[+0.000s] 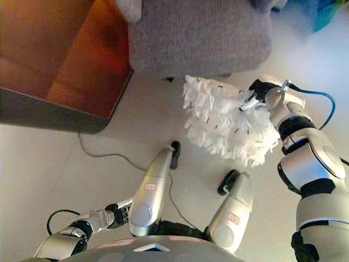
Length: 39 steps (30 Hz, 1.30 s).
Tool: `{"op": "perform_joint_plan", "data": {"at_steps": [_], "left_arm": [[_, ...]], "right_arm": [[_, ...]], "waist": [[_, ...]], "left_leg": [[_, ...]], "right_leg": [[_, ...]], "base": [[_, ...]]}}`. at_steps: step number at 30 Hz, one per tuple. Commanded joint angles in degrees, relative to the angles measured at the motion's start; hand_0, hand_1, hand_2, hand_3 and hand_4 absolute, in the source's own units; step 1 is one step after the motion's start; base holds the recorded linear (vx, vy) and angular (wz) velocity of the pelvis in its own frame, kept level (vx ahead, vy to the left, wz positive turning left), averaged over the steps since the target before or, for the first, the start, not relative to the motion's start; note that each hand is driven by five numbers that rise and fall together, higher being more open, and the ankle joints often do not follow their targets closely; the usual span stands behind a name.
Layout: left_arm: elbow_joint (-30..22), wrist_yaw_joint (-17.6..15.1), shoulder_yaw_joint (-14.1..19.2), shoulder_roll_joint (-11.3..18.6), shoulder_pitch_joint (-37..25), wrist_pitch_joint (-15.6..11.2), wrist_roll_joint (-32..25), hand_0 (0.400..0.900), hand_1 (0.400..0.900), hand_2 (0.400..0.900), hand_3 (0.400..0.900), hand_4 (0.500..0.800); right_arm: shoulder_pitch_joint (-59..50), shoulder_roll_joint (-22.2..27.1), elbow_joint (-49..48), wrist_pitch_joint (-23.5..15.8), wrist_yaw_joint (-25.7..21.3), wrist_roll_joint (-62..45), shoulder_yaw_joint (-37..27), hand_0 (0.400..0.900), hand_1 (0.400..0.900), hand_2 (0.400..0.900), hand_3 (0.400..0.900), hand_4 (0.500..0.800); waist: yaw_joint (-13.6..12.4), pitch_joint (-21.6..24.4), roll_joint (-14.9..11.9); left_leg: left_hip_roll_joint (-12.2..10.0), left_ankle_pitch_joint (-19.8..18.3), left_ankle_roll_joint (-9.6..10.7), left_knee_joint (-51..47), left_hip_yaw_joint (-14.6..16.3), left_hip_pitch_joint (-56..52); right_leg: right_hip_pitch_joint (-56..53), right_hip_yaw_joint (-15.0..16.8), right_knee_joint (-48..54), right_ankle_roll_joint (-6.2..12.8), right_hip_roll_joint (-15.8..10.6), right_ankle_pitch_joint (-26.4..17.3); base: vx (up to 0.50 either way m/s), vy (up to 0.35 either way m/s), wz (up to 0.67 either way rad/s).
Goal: Pick up the pillow and put it on the sofa.
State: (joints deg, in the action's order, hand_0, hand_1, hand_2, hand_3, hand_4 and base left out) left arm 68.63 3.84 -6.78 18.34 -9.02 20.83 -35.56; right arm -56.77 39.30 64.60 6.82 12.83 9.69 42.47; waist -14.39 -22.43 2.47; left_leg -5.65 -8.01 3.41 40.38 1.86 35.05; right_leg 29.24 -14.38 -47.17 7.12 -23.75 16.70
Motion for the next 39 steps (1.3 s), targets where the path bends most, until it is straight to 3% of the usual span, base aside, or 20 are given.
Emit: {"op": "perform_joint_plan", "data": {"at_steps": [1,3,11,13,15,16,17,18,19,23,26,29,33,37,39], "left_arm": [[3.54,-1.1,-1.87,4.52,2.41,1.59,3.95,0.9,0.9,0.9,0.9,0.8],[3.36,-1.34,-1.58,4.9,2.22,1.94,4.1,0.9,0.9,0.9,0.9,0.8],[3.35,-1.37,1.38,5.04,3.7,2.27,6.69,0.9,0.9,0.9,0.9,0.8],[2.95,-1.39,1.52,4.86,3.53,2.38,7.28,0.9,0.9,0.9,0.9,0.8],[2.3,-1.27,0.91,4.8,2.19,3.7,9.99,0.9,0.9,0.9,0.9,0.8],[1.94,-1.35,0.66,5.26,1.56,4.79,9.55,0.9,0.9,0.9,0.9,0.8],[2.4,-1.32,0.76,5.33,1.61,4.5,8.51,0.9,0.9,0.9,0.9,0.8],[2.57,-1.58,1.02,5.25,1.91,4.18,7.57,0.9,0.9,0.9,0.9,0.8],[2.33,-1.97,1.47,5.32,2.24,4.26,7.13,0.9,0.9,0.9,0.9,0.8],[3.41,-2.22,2.32,6.0,3.25,4.21,7.81,0.9,0.9,0.9,0.9,0.8],[4.27,-1.8,2.87,6.91,4.1,3.37,9.14,0.9,0.9,0.9,0.9,0.8],[4.87,-1.6,3.43,7.94,4.39,2.84,10.21,0.9,0.9,0.9,0.9,0.8],[5.26,-0.54,4.36,9.34,4.49,2.5,13.04,0.9,0.9,0.9,0.9,0.8],[5.47,-1.98,4.81,10.36,5.03,1.91,13.92,0.9,0.9,0.9,0.9,0.8],[5.44,-3.11,5.28,11.11,4.94,2.08,14.21,0.9,0.9,0.9,0.9,0.8]], "right_arm": [[-4.24,6.42,-6.23,-4.18,-1.18,-1.27,-4.78,0.4,0.4,0.4,0.4,0.5],[-2.97,7.12,-8.16,-5.05,-0.67,-1.0,-5.33,0.4,0.4,0.4,0.4,0.5],[-0.95,10.93,-19.35,-7.58,4.88,1.7,-4.92,0.4,0.4,0.4,0.4,0.5],[-0.81,12.43,-21.35,-7.94,5.9,2.12,-5.27,0.4,0.4,0.4,0.4,0.5],[-0.46,15.7,-22.97,-6.51,6.68,1.42,-6.39,0.4,0.4,0.4,0.4,0.5],[-0.94,16.7,-22.92,-7.21,7.13,1.38,-6.67,0.4,0.4,0.4,0.4,0.5],[-1.91,16.99,-23.8,-7.1,7.12,1.34,-5.99,0.4,0.4,0.4,0.4,0.5],[-3.27,17.48,-24.04,-7.83,7.64,0.98,-5.4,0.4,0.4,0.4,0.4,0.5],[-4.85,18.45,-24.26,-8.73,8.44,0.38,-4.69,0.4,0.4,0.4,0.4,0.5],[-13.26,20.52,-22.68,-10.87,11.68,-2.69,0.7,0.4,0.4,0.4,0.4,0.5],[-19.59,20.56,-18.93,-13.16,13.63,-4.9,5.02,0.4,0.4,0.4,0.4,0.5],[-22.75,19.38,-15.81,-13.51,14.35,-5.71,6.81,0.4,0.4,0.4,0.4,0.5],[-24.59,19.21,-14.21,-13.14,15.91,-8.88,8.15,0.4,0.4,0.4,0.4,0.5],[-23.7,19.51,-15.5,-12.13,15.93,-11.49,7.0,0.4,0.4,0.4,0.4,0.5],[-23.32,19.29,-16.76,-11.26,15.51,-12.17,6.48,0.4,0.4,0.4,0.4,0.5]], "waist": [[-1.71,6.39,-2.75],[-1.46,7.69,-3.83],[0.39,14.2,-6.5],[1.44,15.44,-6.92],[2.9,16.35,-7.66],[3.53,16.76,-7.93],[2.99,17.17,-8.22],[2.96,17.41,-8.32],[3.46,17.68,-8.74],[2.77,19.19,-9.55],[2.51,19.96,-10.26],[2.72,20.35,-12.0],[4.08,20.14,-14.11],[5.22,19.55,-15.3],[5.64,19.2,-16.06]], "left_leg": [[-1.85,0.12,1.67,-10.3,-0.2,-11.22],[-1.58,2.12,1.28,-13.7,0.31,-13.93],[-0.2,3.72,1.21,-25.12,3.04,-27.52],[-0.57,3.62,1.16,-25.3,7.32,-28.78],[-3.49,2.44,2.54,-22.91,14.24,-29.21],[-4.89,1.69,2.9,-21.92,14.98,-29.84],[-2.32,1.55,2.16,-24.64,11.85,-30.71],[-1.73,1.79,1.82,-25.91,10.8,-31.38],[-1.74,2.9,0.87,-26.02,11.87,-31.27],[0.22,3.91,-0.3,-30.45,9.26,-32.84],[0.32,5.09,-0.3,-34.33,6.23,-34.64],[-0.46,5.8,0.7,-36.67,4.75,-35.96],[-2.51,3.75,2.01,-37.27,2.73,-38.44],[-4.22,0.41,2.25,-35.39,0.17,-39.82],[-5.73,-0.89,2.65,-33.77,-1.56,-40.52]], "right_leg": [[-9.01,-0.48,13.65,1.87,-2.49,-10.76],[-12.75,-2.11,18.52,1.9,-2.23,-13.68],[-26.1,-3.95,31.97,4.63,0.01,-21.05],[-27.98,-5.63,33.41,4.96,-0.17,-22.82],[-30.6,-8.93,33.65,5.91,-1.1,-23.98],[-31.44,-9.4,34.07,5.87,-1.18,-22.97],[-31.23,-9.11,33.84,6.55,-1.93,-24.99],[-30.62,-7.71,33.12,6.88,-1.9,-26.53],[-30.08,-7.07,33.18,6.21,-1.68,-26.41],[-29.28,-3.65,28.14,6.72,-1.38,-30.02],[-28.66,-0.1,27.81,7.12,0.96,-31.38],[-28.32,1.16,34.06,7.63,1.82,-33.2],[-24.4,3.98,43.16,7.88,2.75,-35.88],[-21.87,5.98,47.44,7.88,4.63,-35.48],[-21.33,7.24,47.33,7.86,6.64,-33.11]], "base": [[0.14,-0.06,0.06],[0.06,-0.029,0.06],[0.12,0.044,0.03],[0.1,0.068,0.64],[0.17,0.016,1.25],[0.17,0.111,0.58],[0.11,0.163,0.06],[0.05,0.183,-0.1],[0.04,0.145,0.03],[0.1,0.139,0.09],[0.16,-0.028,0.23],[0.21,-0.235,0.34],[0.34,-0.372,0.6],[0.39,-0.445,0.62],[0.39,-0.524,0.71]]}}
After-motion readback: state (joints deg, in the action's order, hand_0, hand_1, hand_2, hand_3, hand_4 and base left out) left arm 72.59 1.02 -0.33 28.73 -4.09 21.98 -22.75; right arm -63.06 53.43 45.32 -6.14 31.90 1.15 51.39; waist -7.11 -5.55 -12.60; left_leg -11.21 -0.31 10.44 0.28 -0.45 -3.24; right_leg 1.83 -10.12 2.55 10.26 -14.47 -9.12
